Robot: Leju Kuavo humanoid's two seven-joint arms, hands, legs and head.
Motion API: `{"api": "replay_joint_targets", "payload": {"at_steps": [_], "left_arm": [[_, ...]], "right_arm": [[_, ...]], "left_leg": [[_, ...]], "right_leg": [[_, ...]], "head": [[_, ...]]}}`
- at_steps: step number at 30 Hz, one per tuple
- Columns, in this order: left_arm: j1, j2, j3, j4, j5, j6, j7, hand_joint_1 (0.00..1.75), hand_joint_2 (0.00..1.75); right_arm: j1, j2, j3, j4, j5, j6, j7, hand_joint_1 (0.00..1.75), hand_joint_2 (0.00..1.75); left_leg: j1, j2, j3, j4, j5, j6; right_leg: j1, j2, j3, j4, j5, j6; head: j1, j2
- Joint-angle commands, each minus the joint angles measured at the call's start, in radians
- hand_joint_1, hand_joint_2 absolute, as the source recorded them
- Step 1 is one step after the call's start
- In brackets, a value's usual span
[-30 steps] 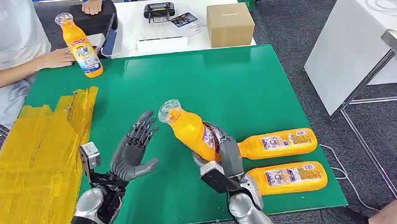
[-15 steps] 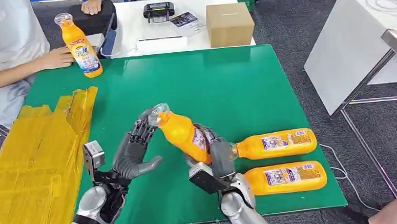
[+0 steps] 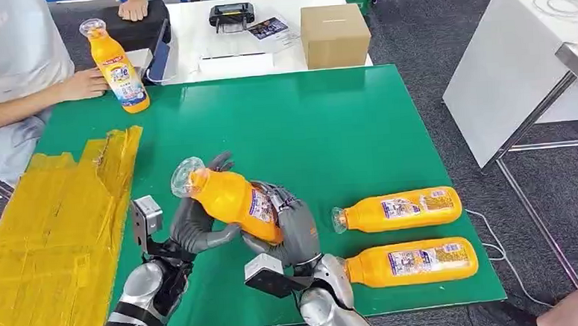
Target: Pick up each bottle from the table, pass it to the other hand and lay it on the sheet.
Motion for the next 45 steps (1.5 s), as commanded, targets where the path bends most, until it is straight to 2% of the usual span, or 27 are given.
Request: {"api": "replay_joint_targets", "payload": {"at_steps": [1, 6, 8, 12, 13, 14, 15, 21, 33, 35, 36, 37, 45], "left_arm": [[-0.063, -0.014, 0.038, 0.121, 0.000, 0.020, -0.002, 0.00, 1.75], [-0.036, -0.032, 0.075, 0.053, 0.052, 0.028, -0.011, 0.00, 1.75], [-0.029, -0.037, 0.087, 0.033, 0.078, 0.029, -0.010, 0.65, 1.75], [-0.029, -0.037, 0.087, 0.033, 0.078, 0.029, -0.010, 0.65, 1.75], [-0.025, -0.038, 0.091, 0.024, 0.086, 0.029, -0.012, 1.61, 1.75], [-0.020, -0.039, 0.092, 0.013, 0.093, 0.031, -0.015, 1.73, 1.75], [-0.017, -0.040, 0.094, 0.005, 0.100, 0.030, -0.017, 1.75, 1.75], [-0.009, -0.037, 0.082, -0.030, 0.116, 0.020, -0.019, 1.75, 1.75], [-0.011, -0.036, 0.071, -0.035, 0.117, 0.015, -0.022, 1.75, 1.75], [-0.010, -0.034, 0.062, -0.043, 0.117, 0.009, -0.026, 1.73, 1.75], [-0.010, -0.033, 0.058, -0.045, 0.118, 0.006, -0.028, 0.93, 1.75], [-0.010, -0.033, 0.055, -0.046, 0.117, 0.004, -0.028, 0.03, 1.75], [-0.011, -0.034, 0.022, -0.048, 0.107, -0.013, -0.034, 0.00, 1.75]], "right_arm": [[-0.041, -0.040, 0.125, -0.020, 0.003, 0.020, 0.033, 1.75, 1.75], [-0.076, -0.026, 0.125, 0.099, -0.010, 0.023, 0.031, 1.75, 1.75], [-0.081, -0.025, 0.127, 0.117, -0.010, 0.023, 0.031, 1.75, 1.75], [-0.081, -0.025, 0.127, 0.117, -0.010, 0.023, 0.031, 1.75, 1.75], [-0.084, -0.025, 0.128, 0.120, -0.010, 0.027, 0.034, 1.75, 1.75], [-0.087, -0.025, 0.128, 0.129, -0.005, 0.030, 0.043, 1.75, 1.75], [-0.091, -0.024, 0.129, 0.140, -0.002, 0.032, 0.048, 1.75, 1.75], [-0.118, -0.019, 0.122, 0.211, -0.003, 0.040, 0.056, 1.75, 1.75], [-0.125, -0.016, 0.117, 0.232, -0.002, 0.044, 0.057, 1.75, 1.75], [-0.130, -0.014, 0.113, 0.247, -0.004, 0.046, 0.052, 1.75, 1.75], [-0.130, -0.014, 0.112, 0.249, -0.004, 0.046, 0.050, 1.75, 1.75], [-0.131, -0.014, 0.111, 0.250, -0.004, 0.046, 0.049, 1.75, 1.75], [-0.134, -0.013, 0.104, 0.261, 0.001, 0.049, 0.050, 1.75, 1.75]], "left_leg": [[0.000, 0.000, 0.002, 0.000, -0.001, 0.000], [0.000, 0.001, 0.002, -0.001, -0.001, 0.001], [0.001, 0.001, 0.002, 0.000, -0.001, 0.000], [0.001, 0.001, 0.004, 0.000, -0.002, 0.001], [0.000, 0.000, 0.003, -0.001, -0.001, 0.001], [0.001, -0.001, 0.004, 0.000, -0.001, 0.001], [0.001, 0.000, 0.003, 0.000, -0.001, 0.001], [0.001, -0.001, 0.004, 0.000, -0.002, 0.001], [0.001, -0.001, 0.002, 0.000, -0.001, 0.000], [0.002, -0.002, 0.004, 0.000, -0.002, 0.001], [0.001, -0.002, 0.003, 0.000, -0.001, 0.001], [0.001, -0.002, 0.002, 0.000, -0.001, 0.000], [0.002, -0.002, 0.004, 0.000, -0.002, 0.001]], "right_leg": [[0.000, -0.001, 0.002, -0.001, -0.001, -0.001], [0.000, 0.000, 0.002, -0.001, 0.000, 0.000], [0.001, 0.000, 0.002, -0.001, 0.000, 0.000], [0.001, 0.000, 0.005, -0.001, -0.001, -0.001], [0.001, -0.001, 0.003, -0.001, -0.001, -0.001], [0.001, -0.002, 0.005, -0.001, -0.001, -0.001], [0.001, -0.001, 0.004, -0.001, -0.001, -0.001], [0.002, -0.002, 0.005, -0.002, -0.001, -0.001], [0.001, -0.002, 0.002, -0.001, -0.001, 0.000], [0.002, -0.003, 0.006, -0.002, -0.002, -0.001], [0.001, -0.003, 0.004, -0.001, -0.002, -0.001], [0.002, -0.003, 0.003, -0.001, -0.001, -0.001], [0.002, -0.004, 0.005, -0.002, -0.002, -0.001]], "head": [[0.000, 0.000], [0.000, 0.000], [0.000, 0.000], [0.000, 0.000], [0.000, 0.000], [0.000, 0.000], [0.000, 0.000], [0.000, 0.000], [0.000, 0.000], [0.000, 0.000], [0.000, 0.000], [0.000, 0.000], [0.000, 0.000]]}}
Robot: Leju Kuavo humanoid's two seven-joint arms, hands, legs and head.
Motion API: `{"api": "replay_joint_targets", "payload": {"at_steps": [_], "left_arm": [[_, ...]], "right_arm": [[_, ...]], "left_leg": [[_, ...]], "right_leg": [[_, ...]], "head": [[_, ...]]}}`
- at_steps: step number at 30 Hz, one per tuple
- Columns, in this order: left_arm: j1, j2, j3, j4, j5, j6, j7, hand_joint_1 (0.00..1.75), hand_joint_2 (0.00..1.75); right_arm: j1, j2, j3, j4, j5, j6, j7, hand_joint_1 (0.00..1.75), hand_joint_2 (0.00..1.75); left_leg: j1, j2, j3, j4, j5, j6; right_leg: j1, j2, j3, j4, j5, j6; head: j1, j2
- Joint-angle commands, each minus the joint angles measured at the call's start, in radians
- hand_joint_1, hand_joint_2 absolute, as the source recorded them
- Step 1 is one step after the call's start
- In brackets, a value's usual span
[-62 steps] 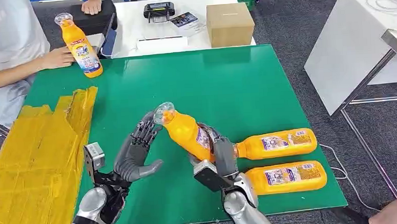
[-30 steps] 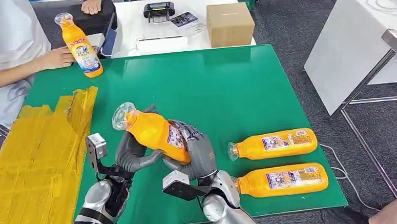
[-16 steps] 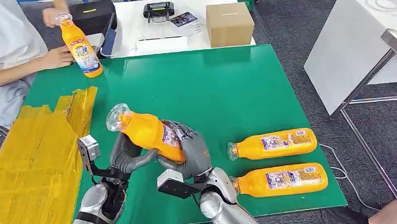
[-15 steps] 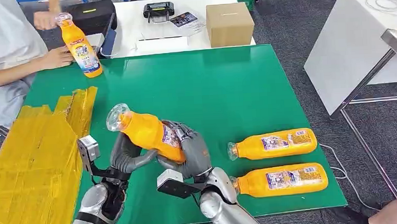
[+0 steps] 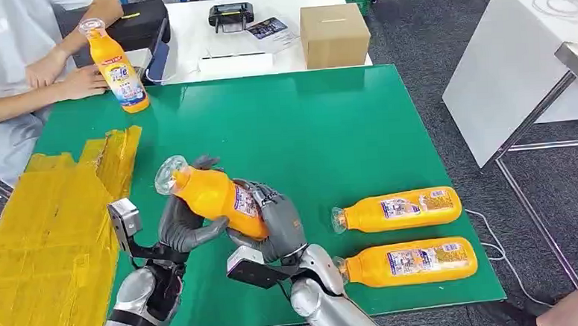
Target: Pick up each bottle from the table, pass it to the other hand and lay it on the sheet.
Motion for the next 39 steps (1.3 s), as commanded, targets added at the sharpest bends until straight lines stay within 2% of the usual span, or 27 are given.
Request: {"api": "replay_joint_targets", "payload": {"at_steps": [1, 2, 5, 14, 15, 16, 17, 33, 39], "left_arm": [[-0.058, -0.008, -0.036, 0.012, 0.001, -0.012, -0.004, 0.00, 1.75], [-0.057, -0.008, -0.040, 0.013, 0.000, -0.013, -0.005, 0.00, 1.75], [-0.059, -0.007, -0.052, 0.017, -0.002, -0.021, -0.005, 0.00, 1.75], [-0.071, -0.010, -0.089, 0.059, -0.026, -0.020, -0.001, 0.00, 1.75], [-0.073, -0.009, -0.093, 0.064, -0.029, -0.020, -0.001, 0.09, 1.75], [-0.074, -0.010, -0.096, 0.069, -0.035, -0.018, -0.002, 1.38, 1.75], [-0.075, -0.012, -0.097, 0.071, -0.036, -0.016, -0.003, 1.75, 1.75], [-0.074, -0.011, -0.092, 0.069, -0.042, -0.005, -0.005, 1.75, 1.75], [-0.070, -0.008, -0.068, 0.039, -0.049, 0.019, -0.012, 1.75, 1.75]], "right_arm": [[-0.016, -0.016, 0.025, 0.094, 0.009, 0.014, -0.004, 1.75, 1.75], [-0.015, -0.017, 0.024, 0.095, 0.009, 0.014, -0.004, 1.75, 1.75], [-0.014, -0.016, 0.022, 0.095, 0.012, 0.014, -0.004, 1.75, 1.75], [-0.014, -0.012, 0.017, 0.101, 0.014, 0.011, -0.006, 1.75, 1.75], [-0.014, -0.013, 0.017, 0.101, 0.014, 0.011, -0.006, 1.75, 1.75], [-0.014, -0.013, 0.016, 0.101, 0.013, 0.010, -0.005, 1.75, 1.75], [-0.014, -0.013, 0.015, 0.102, 0.013, 0.009, -0.005, 1.75, 1.75], [-0.007, -0.012, 0.008, 0.093, 0.009, 0.002, -0.011, 1.75, 1.75], [0.019, -0.021, -0.004, 0.030, 0.009, -0.029, -0.021, 1.75, 1.75]], "left_leg": [[0.001, -0.003, 0.004, 0.000, -0.002, 0.001], [0.001, -0.003, 0.007, 0.001, -0.004, 0.002], [0.001, -0.002, 0.002, 0.000, -0.001, 0.001], [0.001, -0.004, 0.003, 0.000, -0.001, 0.001], [0.001, -0.004, 0.004, 0.000, -0.002, 0.001], [0.001, -0.004, 0.003, 0.000, -0.001, 0.001], [0.001, -0.003, 0.002, 0.000, 0.000, 0.001], [0.000, -0.002, 0.002, 0.000, -0.001, 0.001], [0.001, -0.003, 0.002, 0.000, -0.001, 0.001]], "right_leg": [[0.001, -0.004, 0.006, -0.001, -0.002, -0.001], [0.002, -0.004, 0.010, -0.002, -0.004, -0.001], [0.001, -0.004, 0.004, -0.001, -0.001, 0.000], [0.001, -0.005, 0.005, -0.002, -0.002, -0.001], [0.002, -0.005, 0.007, -0.002, -0.002, -0.001], [0.001, -0.005, 0.005, -0.002, -0.002, 0.000], [0.001, -0.004, 0.003, -0.001, -0.001, 0.000], [0.001, -0.003, 0.003, -0.001, -0.001, 0.000], [0.001, -0.004, 0.004, -0.001, -0.002, 0.000]], "head": [[0.000, 0.000], [0.000, 0.000], [0.000, 0.000], [0.000, 0.000], [0.000, 0.000], [0.000, 0.000], [0.000, 0.000], [0.000, 0.000], [0.000, 0.000]]}}
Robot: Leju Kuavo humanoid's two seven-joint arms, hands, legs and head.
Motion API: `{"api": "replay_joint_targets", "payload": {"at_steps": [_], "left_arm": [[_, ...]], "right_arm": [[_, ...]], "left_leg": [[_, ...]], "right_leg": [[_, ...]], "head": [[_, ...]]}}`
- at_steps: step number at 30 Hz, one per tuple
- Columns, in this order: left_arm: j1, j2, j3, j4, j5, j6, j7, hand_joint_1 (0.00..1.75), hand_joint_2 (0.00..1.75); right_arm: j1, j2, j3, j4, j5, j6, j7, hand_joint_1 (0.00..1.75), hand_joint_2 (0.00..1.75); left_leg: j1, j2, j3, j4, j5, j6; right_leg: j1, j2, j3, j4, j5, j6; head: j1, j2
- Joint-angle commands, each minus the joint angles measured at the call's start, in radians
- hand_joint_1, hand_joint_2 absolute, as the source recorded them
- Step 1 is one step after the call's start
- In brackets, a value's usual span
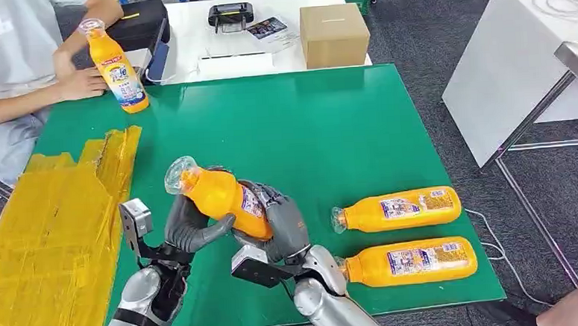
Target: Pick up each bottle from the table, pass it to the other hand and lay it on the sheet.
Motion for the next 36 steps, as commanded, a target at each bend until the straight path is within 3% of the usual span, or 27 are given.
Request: {"api": "replay_joint_targets", "payload": {"at_steps": [1, 2, 3, 6, 11, 16, 18, 21, 25, 31, 34, 35, 36], "left_arm": [[-0.060, -0.005, -0.018, 0.009, -0.021, 0.035, -0.011, 1.75, 1.75], [-0.060, -0.002, -0.010, -0.001, -0.041, 0.059, -0.015, 1.75, 1.75], [-0.060, 0.001, 0.000, -0.011, -0.054, 0.078, -0.018, 1.75, 1.75], [-0.066, 0.016, 0.035, -0.036, -0.109, 0.148, -0.028, 1.75, 1.75], [-0.066, 0.016, 0.035, -0.036, -0.109, 0.148, -0.028, 1.75, 1.75], [-0.077, 0.057, 0.104, -0.050, -0.456, 0.501, -0.036, 1.75, 1.75], [-0.077, 0.075, 0.116, -0.031, -0.561, 0.566, -0.036, 1.75, 1.75], [-0.070, 0.116, 0.127, 0.020, -0.903, 0.773, 0.039, 1.75, 1.75], [-0.048, 0.176, 0.164, 0.092, -1.298, 0.927, 0.163, 1.75, 1.75], [0.004, 0.183, 0.303, 0.051, -1.692, 0.958, 0.280, 1.75, 1.75], [0.007, 0.192, 0.307, 0.050, -1.697, 0.958, 0.284, 1.75, 1.75], [0.009, 0.207, 0.298, 0.057, -1.736, 0.958, 0.325, 1.75, 1.75], [0.015, 0.287, 0.237, 0.049, -1.740, 0.958, 0.411, 1.75, 1.75]], "right_arm": [[0.031, -0.024, 0.011, -0.033, 0.004, -0.036, -0.016, 1.19, 1.75], [0.043, -0.027, 0.007, -0.064, 0.003, -0.051, -0.020, 0.10, 1.75], [0.057, -0.033, 0.002, -0.107, 0.001, -0.062, -0.024, 0.00, 1.75], [0.100, -0.055, -0.008, -0.242, -0.011, -0.062, -0.018, 0.00, 1.75], [0.100, -0.055, -0.008, -0.242, -0.011, -0.062, -0.018, 0.00, 1.75], [0.186, -0.091, -0.051, -0.482, -0.066, -0.086, -0.046, 0.00, 1.75], [0.214, -0.103, -0.064, -0.552, -0.074, -0.081, -0.043, 0.00, 1.75], [0.255, -0.121, -0.092, -0.643, -0.102, -0.082, -0.057, 0.00, 1.75], [0.286, -0.136, -0.131, -0.710, -0.154, -0.079, -0.070, 0.00, 1.75], [0.283, -0.143, -0.146, -0.715, -0.194, -0.070, -0.087, 0.00, 1.75], [0.281, -0.143, -0.143, -0.713, -0.195, -0.073, -0.088, 0.00, 1.75], [0.280, -0.146, -0.139, -0.714, -0.200, -0.079, -0.091, 0.00, 1.75], [0.278, -0.150, -0.137, -0.715, -0.204, -0.085, -0.093, 0.00, 1.75]], "left_leg": [[0.000, -0.002, 0.001, 0.000, 0.000, 0.001], [0.001, -0.004, 0.003, 0.001, -0.002, 0.001], [0.001, -0.004, 0.002, 0.001, -0.001, 0.001], [0.001, -0.004, 0.003, 0.002, -0.003, 0.001], [0.000, -0.001, 0.000, 0.000, 0.000, 0.000], [0.000, -0.002, 0.000, 0.000, -0.001, 0.001], [0.000, -0.001, 0.001, 0.001, -0.002, 0.001], [0.000, -0.003, 0.003, -0.001, -0.001, 0.001], [0.000, 0.000, 0.002, -0.001, -0.001, 0.001], [0.000, 0.002, 0.004, -0.001, -0.002, 0.001], [0.000, 0.001, 0.003, -0.001, -0.002, 0.001], [0.000, 0.000, 0.001, -0.001, -0.001, 0.000], [0.000, 0.001, 0.002, -0.001, -0.002, 0.001]], "right_leg": [[0.000, -0.003, 0.002, -0.001, -0.001, 0.000], [0.001, -0.004, 0.005, -0.001, -0.002, -0.001], [0.001, -0.004, 0.004, -0.001, -0.002, -0.001], [0.002, -0.005, 0.005, 0.000, -0.003, -0.001], [0.000, -0.001, 0.002, 0.000, -0.001, 0.000], [0.000, -0.002, 0.002, 0.000, -0.001, 0.000], [0.001, -0.002, 0.003, 0.000, -0.002, -0.001], [0.000, -0.003, 0.004, -0.001, -0.002, -0.001], [0.000, 0.000, 0.003, -0.001, -0.001, 0.000], [0.001, 0.001, 0.005, -0.002, -0.001, -0.001], [0.001, 0.000, 0.004, -0.001, -0.001, -0.001], [0.000, 0.000, 0.002, -0.001, -0.001, 0.000], [0.001, 0.000, 0.004, -0.001, -0.001, -0.001]], "head": [[0.000, 0.000], [0.000, 0.000], [0.000, 0.000], [0.000, 0.000], [0.000, 0.000], [0.000, 0.000], [0.000, 0.000], [0.000, 0.000], [0.000, 0.000], [0.000, 0.000], [0.000, 0.000], [0.000, 0.000], [0.000, 0.000]]}}
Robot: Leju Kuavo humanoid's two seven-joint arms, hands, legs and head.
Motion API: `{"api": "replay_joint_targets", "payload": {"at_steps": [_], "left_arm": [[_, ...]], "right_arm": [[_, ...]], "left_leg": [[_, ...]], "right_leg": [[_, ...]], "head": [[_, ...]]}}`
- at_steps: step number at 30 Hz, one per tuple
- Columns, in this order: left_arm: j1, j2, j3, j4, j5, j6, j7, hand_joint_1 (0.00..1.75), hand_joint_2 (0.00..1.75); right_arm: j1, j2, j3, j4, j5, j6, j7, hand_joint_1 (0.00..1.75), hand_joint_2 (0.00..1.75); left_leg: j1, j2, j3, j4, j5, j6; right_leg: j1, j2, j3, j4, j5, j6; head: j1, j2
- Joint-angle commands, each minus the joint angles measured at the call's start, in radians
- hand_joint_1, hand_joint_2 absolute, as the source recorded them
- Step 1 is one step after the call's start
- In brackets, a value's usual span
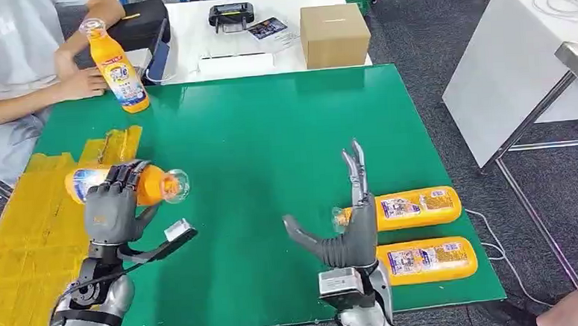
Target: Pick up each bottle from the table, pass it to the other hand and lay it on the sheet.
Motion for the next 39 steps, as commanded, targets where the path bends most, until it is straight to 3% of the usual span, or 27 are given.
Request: {"api": "replay_joint_targets", "payload": {"at_steps": [1, 3, 5, 6, 9, 11, 13, 17, 20, 27, 39], "left_arm": [[0.007, 0.185, -0.038, 0.045, -0.093, 0.005, 0.234, 1.75, 1.75], [0.018, 0.209, -0.051, 0.039, -0.093, 0.005, 0.259, 1.75, 1.75], [0.010, 0.287, -0.124, 0.047, -0.093, 0.005, 0.342, 1.75, 1.75], [0.010, 0.287, -0.124, 0.047, -0.093, 0.005, 0.342, 1.75, 1.75], [-0.031, 0.341, -0.266, 0.107, -0.093, 0.005, 0.438, 1.75, 1.75], [-0.107, 0.395, -0.450, 0.200, -0.093, 0.005, 0.556, 1.75, 1.75], [-0.153, 0.369, -0.539, 0.285, -0.093, 0.005, 0.596, 1.75, 1.75], [-0.160, 0.316, -0.509, 0.348, -0.093, 0.005, 0.546, 1.75, 1.75], [-0.146, 0.248, -0.369, 0.400, -0.092, 0.005, 0.403, 1.75, 1.75], [-0.149, 0.185, -0.225, 0.472, -0.093, 0.005, 0.272, 1.75, 1.75], [-0.172, 0.178, -0.172, 0.532, -0.093, 0.005, 0.281, 1.75, 1.75]], "right_arm": [[-0.009, -0.046, -0.026, -0.036, -0.022, -0.017, -0.010, 0.00, 1.75], [-0.007, -0.051, -0.031, -0.039, -0.029, -0.019, -0.010, 0.00, 1.75], [-0.008, -0.056, -0.033, -0.039, -0.042, -0.018, -0.012, 0.00, 1.75], [-0.008, -0.056, -0.033, -0.039, -0.042, -0.018, -0.012, 0.00, 1.75], [-0.020, -0.062, -0.027, -0.025, -0.060, -0.011, -0.019, 0.00, 1.75], [-0.034, -0.062, -0.020, -0.010, -0.069, -0.005, -0.022, 0.00, 1.75], [-0.049, -0.063, -0.008, 0.009, -0.078, 0.005, -0.021, 0.00, 1.75], [-0.064, -0.062, 0.005, 0.031, -0.081, 0.017, -0.021, 0.00, 1.75], [-0.075, -0.065, 0.015, 0.045, -0.084, 0.021, -0.021, 0.00, 1.75], [-0.080, -0.065, 0.023, 0.057, -0.094, 0.027, -0.021, 0.00, 1.75], [-0.082, -0.063, 0.031, 0.070, -0.095, 0.032, -0.019, 0.00, 1.75]], "left_leg": [[0.000, 0.001, 0.003, -0.001, -0.001, 0.000], [0.001, 0.002, 0.006, 0.000, -0.003, 0.000], [0.001, 0.002, 0.004, -0.001, -0.002, 0.000], [0.001, 0.002, 0.003, 0.000, -0.001, 0.000], [0.002, -0.001, 0.002, 0.000, -0.001, 0.000], [0.002, -0.003, 0.002, -0.001, 0.000, 0.001], [0.001, -0.005, 0.003, -0.001, 0.000, 0.001], [0.000, -0.002, 0.003, -0.002, 0.000, 0.001], [0.001, -0.001, 0.005, -0.001, 0.000, 0.001], [0.001, -0.001, 0.004, -0.001, 0.000, 0.001], [0.001, 0.000, 0.004, 0.000, -0.001, 0.001]], "right_leg": [[0.000, 0.000, 0.003, -0.001, -0.001, -0.001], [0.002, 0.001, 0.006, -0.001, -0.002, -0.002], [0.001, 0.001, 0.003, -0.001, -0.001, -0.001], [0.001, 0.001, 0.002, -0.001, -0.001, -0.001], [0.002, -0.002, 0.002, -0.001, -0.002, -0.001], [0.001, -0.004, 0.003, -0.001, -0.002, -0.001], [0.001, -0.006, 0.004, -0.001, -0.002, -0.001], [0.000, -0.002, 0.004, -0.001, -0.001, 0.000], [0.002, -0.002, 0.007, -0.003, -0.001, -0.001], [0.001, -0.001, 0.005, -0.002, -0.001, -0.001], [0.001, -0.001, 0.004, -0.001, -0.001, 0.000]], "head": [[0.000, 0.000], [0.000, 0.000], [0.000, 0.000], [0.000, 0.000], [0.000, 0.000], [0.000, 0.000], [0.000, 0.000], [0.000, 0.000], [0.000, 0.000], [0.000, 0.000], [0.000, 0.000]]}}
